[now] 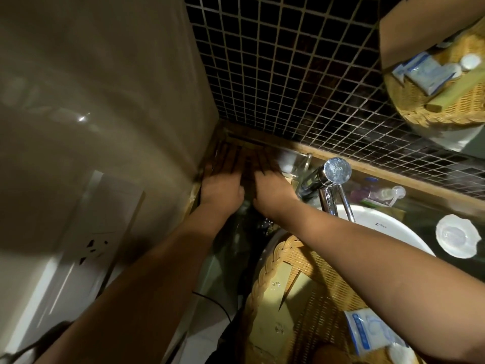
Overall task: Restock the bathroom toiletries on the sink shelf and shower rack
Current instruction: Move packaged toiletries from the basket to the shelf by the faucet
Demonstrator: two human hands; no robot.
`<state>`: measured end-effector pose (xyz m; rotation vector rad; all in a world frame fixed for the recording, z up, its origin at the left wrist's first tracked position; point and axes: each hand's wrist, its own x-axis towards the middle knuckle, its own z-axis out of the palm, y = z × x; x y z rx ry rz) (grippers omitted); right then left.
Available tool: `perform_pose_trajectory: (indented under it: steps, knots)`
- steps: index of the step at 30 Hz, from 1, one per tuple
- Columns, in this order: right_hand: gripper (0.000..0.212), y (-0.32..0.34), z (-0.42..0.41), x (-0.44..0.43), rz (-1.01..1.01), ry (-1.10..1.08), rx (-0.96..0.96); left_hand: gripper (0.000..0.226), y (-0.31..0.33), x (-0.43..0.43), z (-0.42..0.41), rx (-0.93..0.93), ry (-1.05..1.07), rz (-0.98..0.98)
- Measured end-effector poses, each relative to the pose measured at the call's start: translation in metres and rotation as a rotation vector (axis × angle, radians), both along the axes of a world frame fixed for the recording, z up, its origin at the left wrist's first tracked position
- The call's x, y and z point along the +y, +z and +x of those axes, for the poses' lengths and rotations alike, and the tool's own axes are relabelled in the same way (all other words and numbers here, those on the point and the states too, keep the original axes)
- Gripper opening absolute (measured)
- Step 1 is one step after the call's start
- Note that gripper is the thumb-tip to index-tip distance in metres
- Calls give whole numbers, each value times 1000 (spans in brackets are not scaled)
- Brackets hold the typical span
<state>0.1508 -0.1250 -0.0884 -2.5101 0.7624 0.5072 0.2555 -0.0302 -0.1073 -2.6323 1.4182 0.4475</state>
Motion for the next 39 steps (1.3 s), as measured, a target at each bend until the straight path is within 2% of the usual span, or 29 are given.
perform_pose_trajectory:
  steps: [3, 7, 14, 20, 23, 31, 39]
  knots:
    - [60, 5, -2, 0, 47, -32, 6, 81, 2, -3, -7, -27, 3, 15]
    - [80, 13, -3, 2, 21, -10, 6, 73, 11, -6, -11, -15, 0, 83]
    - [100, 38, -22, 10, -56, 56, -57, 63, 37, 13, -26, -80, 22, -79]
    - [94, 79, -74, 13, -129, 66, -165, 64, 81, 21, -60, -113, 42, -248]
    - [92, 100, -111, 10, -189, 72, -206, 62, 99, 18, -87, -83, 34, -273]
    - [89, 115, -234, 11, -289, -32, -181, 58, 121, 12, -189, -24, -217, -490]
    - [89, 81, -336, 36, -194, -205, -62, 46, 88, 2, -273, 98, -564, -394]
